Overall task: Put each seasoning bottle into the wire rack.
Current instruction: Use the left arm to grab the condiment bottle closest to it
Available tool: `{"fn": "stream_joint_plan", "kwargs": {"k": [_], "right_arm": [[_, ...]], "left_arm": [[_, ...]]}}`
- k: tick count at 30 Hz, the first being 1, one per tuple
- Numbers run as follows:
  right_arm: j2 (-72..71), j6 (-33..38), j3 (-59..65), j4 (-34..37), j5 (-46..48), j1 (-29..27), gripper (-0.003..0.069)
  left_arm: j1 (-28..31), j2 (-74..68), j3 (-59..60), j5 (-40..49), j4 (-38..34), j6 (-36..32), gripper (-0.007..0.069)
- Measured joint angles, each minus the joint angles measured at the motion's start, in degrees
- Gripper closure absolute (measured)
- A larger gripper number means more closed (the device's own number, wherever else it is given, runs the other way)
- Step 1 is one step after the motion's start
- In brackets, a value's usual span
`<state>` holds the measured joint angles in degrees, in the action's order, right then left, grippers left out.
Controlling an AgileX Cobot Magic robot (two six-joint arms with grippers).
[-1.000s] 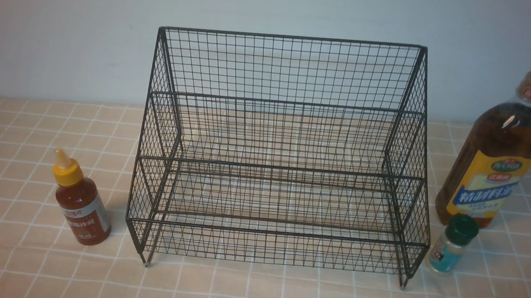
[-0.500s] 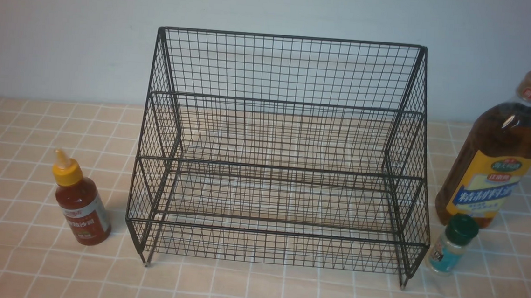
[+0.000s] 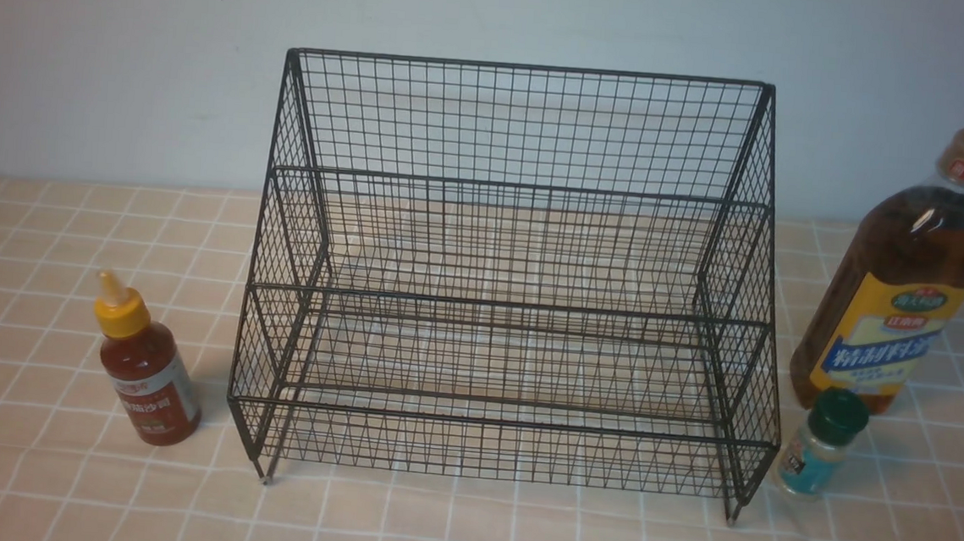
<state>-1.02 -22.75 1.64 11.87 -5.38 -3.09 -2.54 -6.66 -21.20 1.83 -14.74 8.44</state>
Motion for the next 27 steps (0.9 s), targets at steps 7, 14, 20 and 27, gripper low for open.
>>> {"fn": "stream_joint_plan", "kwargs": {"k": [7,14,20,27], "right_arm": [[0.0,-1.34,0.0,0.93,-2.89,0.0,0.0669],[0.0,-1.89,0.0,0.6,-2.95,0.0,0.0669],[0.0,-1.94,0.0,-2.35,-2.95,0.0,0.0669],[0.0,-2.01,0.0,-3.02,-2.95,0.0,0.0669]], "left_arm": [[0.0,-31.28,-30.92,52.19,5.51,-1.68,0.0631],[0.0,-59.2,-48.47,68.96,12.36,-4.49,0.0631],[0.0,-75.83,-57.89,68.96,12.42,-4.54,0.0631],[0.0,-84.44,-59.04,68.8,12.04,-5.06,0.061]]}}
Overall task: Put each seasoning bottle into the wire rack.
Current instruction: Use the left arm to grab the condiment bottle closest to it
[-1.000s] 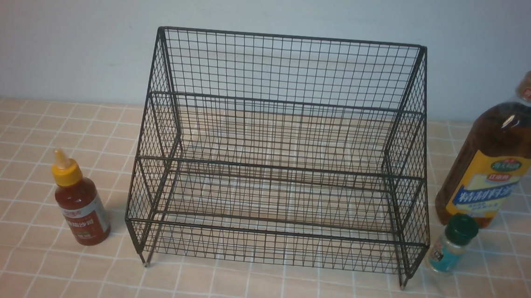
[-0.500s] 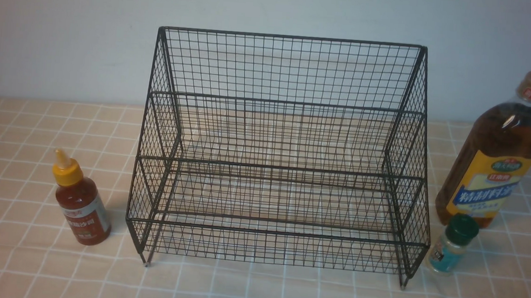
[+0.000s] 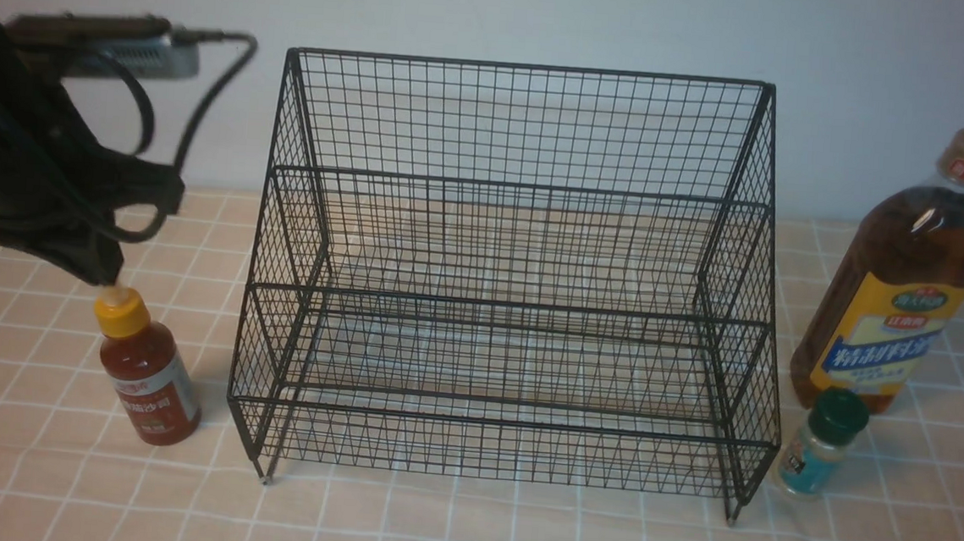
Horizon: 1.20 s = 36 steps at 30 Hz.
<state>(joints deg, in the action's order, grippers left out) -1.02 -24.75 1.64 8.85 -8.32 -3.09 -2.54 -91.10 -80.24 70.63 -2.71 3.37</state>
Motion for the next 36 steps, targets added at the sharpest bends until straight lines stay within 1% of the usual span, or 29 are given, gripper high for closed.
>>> {"fn": "stream_joint_plan", "kwargs": {"k": [4,5,6,7,9,10,11,12,13,16,18,22,25,27,28,29,31,36], "right_arm": [[0.0,-0.59,0.0,-0.04,0.71,0.0,0.0669],[0.0,-0.59,0.0,-0.04,1.17,0.0,0.0669],[0.0,-0.59,0.0,-0.04,1.57,0.0,0.0669],[0.0,-0.59,0.0,-0.04,1.67,0.0,0.0669],[0.0,-0.59,0.0,-0.04,2.19,0.0,0.0669],[0.0,-0.59,0.0,-0.04,2.19,0.0,0.0669],[0.0,-0.59,0.0,-0.04,2.19,0.0,0.0669],[0.0,-0.59,0.0,-0.04,2.19,0.0,0.0669],[0.0,-0.59,0.0,-0.04,2.19,0.0,0.0669],[0.0,-0.59,0.0,-0.04,2.19,0.0,0.0669],[0.0,-0.59,0.0,-0.04,2.19,0.0,0.0669],[0.0,-0.59,0.0,-0.04,2.19,0.0,0.0669],[0.0,-0.59,0.0,-0.04,2.19,0.0,0.0669],[0.0,-0.59,0.0,-0.04,2.13,0.0,0.0669],[0.0,-0.59,0.0,-0.04,2.13,0.0,0.0669],[0.0,-0.59,0.0,-0.1,2.13,0.0,0.0669],[0.0,-0.59,0.0,-0.19,2.13,0.0,0.0669],[0.0,-0.59,0.0,-0.43,2.13,0.0,0.0669]], "left_arm": [[0.0,-1.07,0.0,-0.04,0.27,-0.12,0.0529],[0.0,-1.07,-0.05,-0.04,0.99,0.07,0.0466],[0.0,-1.01,-0.07,-0.04,1.41,0.2,0.043],[0.0,-1.01,-0.07,-0.04,1.65,0.31,0.042],[0.0,-1.06,-0.11,-0.04,2.71,0.53,0.0273],[0.0,-1.06,-0.11,-0.04,3.12,0.53,0.0251],[0.0,-1.37,-0.11,-0.04,3.46,0.53,0.0181],[0.0,-1.45,-0.11,-0.04,3.51,0.53,0.0172],[0.0,-2.09,-0.11,-0.04,3.61,0.53,0.0111],[0.0,-4.25,-0.11,-0.35,3.69,0.53,0.0031],[0.0,-5.98,-0.11,-1.25,3.74,0.53,0.002],[0.0,-9.09,-0.11,-2.36,4.13,0.53,0.0039],[0.0,-11.42,-0.11,-1.9,5.69,0.53,0.0138],[0.0,-11.82,-0.11,-1.72,6.59,0.59,0.0243],[0.0,-11.82,-0.11,-1.57,6.88,0.55,0.033],[0.0,-11.69,-0.11,-1.5,7.44,0.55,0.0349],[0.0,-11.45,-0.11,-1.42,8.55,0.55,0.0337],[0.0,-7.09,-0.49,-1.1,9.9,0.69,0.0337]]}}
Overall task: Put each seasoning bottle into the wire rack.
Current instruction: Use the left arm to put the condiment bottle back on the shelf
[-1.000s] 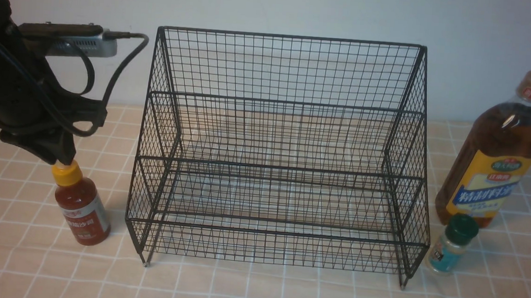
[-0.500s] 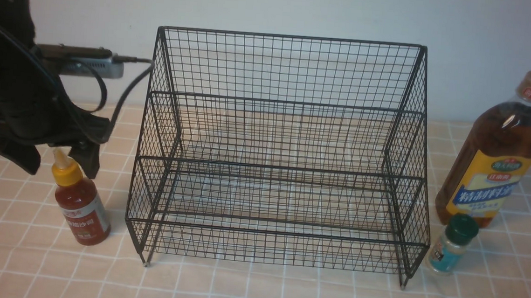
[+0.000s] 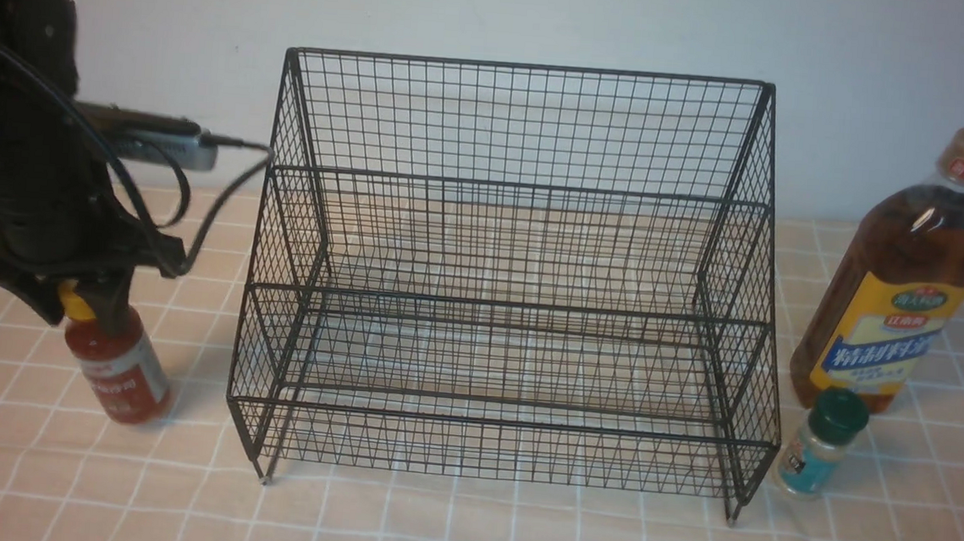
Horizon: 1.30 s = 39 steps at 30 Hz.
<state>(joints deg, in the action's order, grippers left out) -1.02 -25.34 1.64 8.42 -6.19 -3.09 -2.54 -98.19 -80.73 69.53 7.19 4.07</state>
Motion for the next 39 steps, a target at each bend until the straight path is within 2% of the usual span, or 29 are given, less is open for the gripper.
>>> {"fn": "stream_joint_plan", "kwargs": {"k": [4,7,14,21,28,32,33,36,37,39], "right_arm": [[0.0,0.0,0.0,-0.15,0.0,0.0,0.0669],[0.0,0.0,0.0,-0.15,0.0,0.0,0.0669],[0.0,0.05,0.0,-0.19,0.0,0.0,0.0669],[0.0,0.21,0.0,-1.93,0.0,0.0,0.0669],[0.0,0.21,-0.12,-3.79,1.7,0.0,0.0669],[0.0,0.21,-6.88,-7.97,14.71,0.0,0.0669],[0.0,0.23,-7.37,-8.42,15.3,0.0,0.0669],[2.6,0.94,-16.03,-9.8,25.1,0.0,0.0669],[5.58,2.57,-21.17,-9.78,31.54,0.0,0.0669],[9.72,5.52,-26.91,-8.89,38.38,0.0,0.0669]], "left_arm": [[-0.34,6.57,-1.47,0.96,-0.67,1.37,0.0337],[-3.27,12.95,-2.48,1.16,-1.79,2.67,0.0337],[-17.42,23.27,-2.8,2.84,-3.65,8.71,0.0337],[-28.4,19.78,-2.81,3.68,0.73,14.59,0.0337],[-29.52,11.35,-2.81,3.29,4.7,16.85,0.0337],[-29.52,7.47,-2.81,2.79,5.04,17.33,0.0337],[-29.52,7.32,-2.81,2.72,5.04,17.37,0.0337],[-29.52,5.24,-2.81,2.42,5.05,17.39,0.0337],[-29.52,4.04,-2.81,2.31,5.05,17.39,0.0337],[-29.52,2.68,-2.81,2.18,5.05,17.39,0.0337]]}}
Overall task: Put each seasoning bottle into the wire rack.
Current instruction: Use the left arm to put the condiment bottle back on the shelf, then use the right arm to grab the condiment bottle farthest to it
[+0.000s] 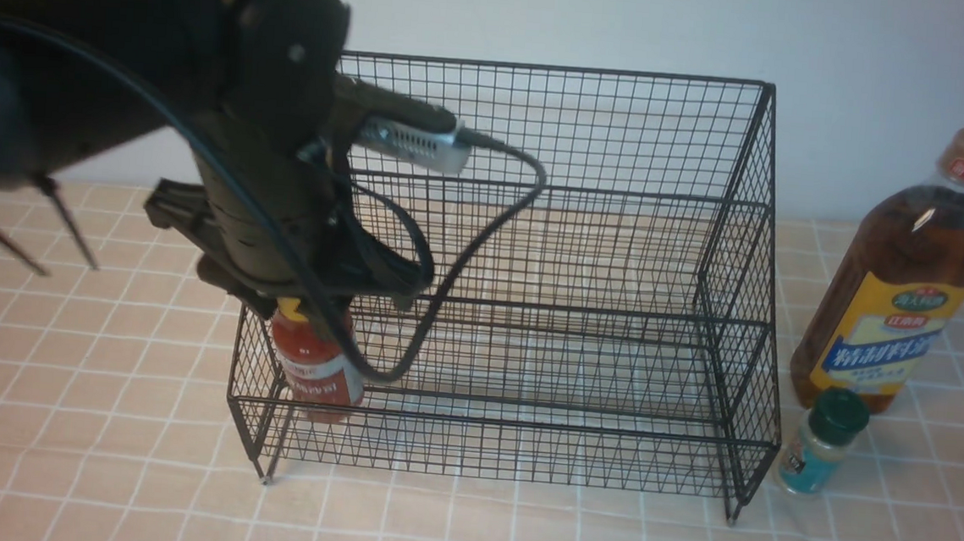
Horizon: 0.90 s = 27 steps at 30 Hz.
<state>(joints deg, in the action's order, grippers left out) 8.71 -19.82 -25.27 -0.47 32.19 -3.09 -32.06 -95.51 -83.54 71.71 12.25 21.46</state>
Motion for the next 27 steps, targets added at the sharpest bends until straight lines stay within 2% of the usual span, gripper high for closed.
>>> {"fn": "stream_joint_plan", "kwargs": {"k": [2,5,7,14,16,22,27], "right_arm": [[4.33,4.66,-5.09,2.33,7.25,0.0,0.0669],[13.53,14.31,-13.88,9.54,21.7,0.0,0.0669],[17.54,19.37,-16.96,13.72,27.59,0.0,0.0669],[25.52,29.08,-21.79,21.88,31.84,0.0,0.0668],[26.89,30.11,-22.81,22.34,32.15,0.0,0.0668],[33.28,30.55,-30.24,20.58,37.25,0.0,0.0668],[39.12,29.5,-37.49,17.48,40.1,0.0,0.0666]], "left_arm": [[0.0,-1.45,0.0,-0.05,0.05,0.0,0.0337],[0.0,-3.55,-0.15,-0.58,0.47,0.0,0.0337],[0.0,-4.02,-0.55,-1.24,0.62,0.0,0.0337],[-0.12,-4.81,-1.08,-1.62,1.06,0.0,0.0332],[-0.12,-4.89,-1.09,-1.67,1.27,0.0,0.0309],[-0.12,-5.41,-2.14,-1.45,1.9,0.0,0.0175],[-0.12,-2.57,-2.37,-1.49,2.07,-1.01,0.0162]]}}
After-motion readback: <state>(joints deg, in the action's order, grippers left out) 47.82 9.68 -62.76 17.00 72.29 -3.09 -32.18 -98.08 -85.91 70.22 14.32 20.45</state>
